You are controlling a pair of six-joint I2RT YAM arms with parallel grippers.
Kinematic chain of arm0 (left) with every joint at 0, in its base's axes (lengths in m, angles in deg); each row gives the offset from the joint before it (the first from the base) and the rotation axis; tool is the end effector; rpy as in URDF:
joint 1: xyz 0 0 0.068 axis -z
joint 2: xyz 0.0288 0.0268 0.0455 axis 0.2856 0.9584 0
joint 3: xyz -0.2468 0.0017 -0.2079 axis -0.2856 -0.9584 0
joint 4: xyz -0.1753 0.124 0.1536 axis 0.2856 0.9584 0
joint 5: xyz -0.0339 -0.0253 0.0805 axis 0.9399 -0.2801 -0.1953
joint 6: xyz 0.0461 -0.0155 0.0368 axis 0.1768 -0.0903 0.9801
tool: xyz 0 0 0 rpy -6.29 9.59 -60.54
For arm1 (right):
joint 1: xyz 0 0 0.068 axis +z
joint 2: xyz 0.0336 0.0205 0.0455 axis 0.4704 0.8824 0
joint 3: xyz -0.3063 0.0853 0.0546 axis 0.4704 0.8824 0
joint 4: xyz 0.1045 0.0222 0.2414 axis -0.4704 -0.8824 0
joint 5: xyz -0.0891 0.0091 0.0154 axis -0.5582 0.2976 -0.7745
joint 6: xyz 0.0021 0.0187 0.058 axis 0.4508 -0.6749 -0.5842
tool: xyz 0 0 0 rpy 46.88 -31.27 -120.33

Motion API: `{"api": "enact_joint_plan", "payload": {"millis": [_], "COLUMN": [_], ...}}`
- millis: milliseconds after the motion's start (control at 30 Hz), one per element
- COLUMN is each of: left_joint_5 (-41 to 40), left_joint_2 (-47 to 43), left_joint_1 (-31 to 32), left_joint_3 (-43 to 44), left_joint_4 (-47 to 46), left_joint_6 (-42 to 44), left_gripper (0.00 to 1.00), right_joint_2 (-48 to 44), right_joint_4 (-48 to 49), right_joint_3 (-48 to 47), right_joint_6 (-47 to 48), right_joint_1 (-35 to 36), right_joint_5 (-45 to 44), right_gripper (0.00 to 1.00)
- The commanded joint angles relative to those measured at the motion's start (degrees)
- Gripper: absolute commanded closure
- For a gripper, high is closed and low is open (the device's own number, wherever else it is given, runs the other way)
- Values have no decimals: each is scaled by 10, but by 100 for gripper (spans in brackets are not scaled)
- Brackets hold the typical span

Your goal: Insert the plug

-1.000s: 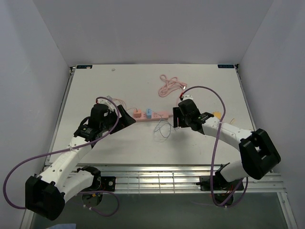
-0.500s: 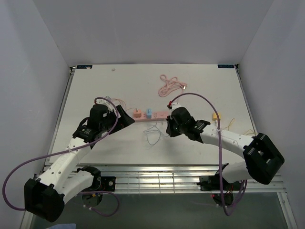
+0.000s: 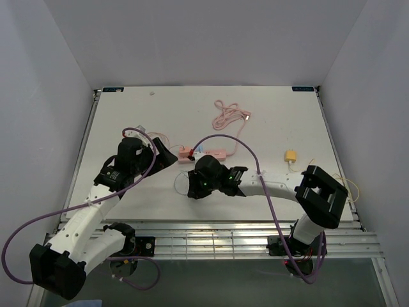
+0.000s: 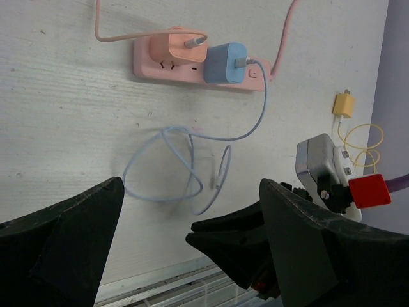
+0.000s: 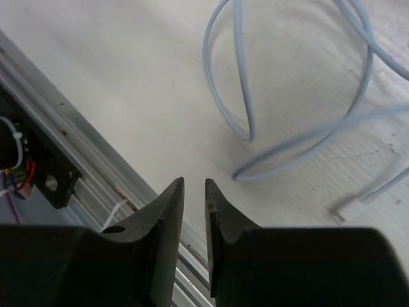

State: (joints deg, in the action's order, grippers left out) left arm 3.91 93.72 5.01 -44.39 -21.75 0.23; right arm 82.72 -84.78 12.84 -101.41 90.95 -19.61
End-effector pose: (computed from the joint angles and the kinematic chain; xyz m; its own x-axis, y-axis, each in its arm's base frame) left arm 0.1622 -0.0695 0.3121 -0.7172 -0.4453 -0.5361 -0.0631 0.8075 -0.5865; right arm 0.1617 0.3208 0.2474 -0.7457 -0.2379 -0.6224 -0.5924 0.6644 0.4557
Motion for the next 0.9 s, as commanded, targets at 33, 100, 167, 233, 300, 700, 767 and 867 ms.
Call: {"api": "enact_joint_plan", "payload": {"millis": [33, 100, 167, 233, 300, 700, 767, 867], "left_joint_5": [-18, -21, -24, -23, -25, -8, -8, -1], "left_joint_2": [1, 1, 3, 3, 5, 14, 18, 29], "left_joint_1": [3, 3, 3, 3, 3, 3, 3, 3], "left_joint_3": [17, 14, 14, 13, 16, 23, 25, 27], "left_joint_4": [14, 13, 15, 14, 14, 2, -4, -9], "left_joint_6": [0, 1, 2, 4, 3, 4, 4, 9], "left_gripper": [2, 2, 2, 2, 2, 2, 2, 2], "right_joint_2": [4, -16, -49, -72, -108, -328, -342, -322], "right_joint_4": [-79, -95, -111, -124, -143, -244, -246, -247], "right_joint_3": [-36, -27, -15, 0, 7, 64, 78, 77], "right_joint_6": [-41, -49, -60, -63, -56, 13, 40, 85], "right_joint_1": [-1, -1, -1, 0, -1, -167, -265, -390], "right_joint_5": [-99, -135, -154, -179, -186, -224, -212, -194], "right_gripper": [68, 62, 49, 37, 28, 10, 10, 10]}}
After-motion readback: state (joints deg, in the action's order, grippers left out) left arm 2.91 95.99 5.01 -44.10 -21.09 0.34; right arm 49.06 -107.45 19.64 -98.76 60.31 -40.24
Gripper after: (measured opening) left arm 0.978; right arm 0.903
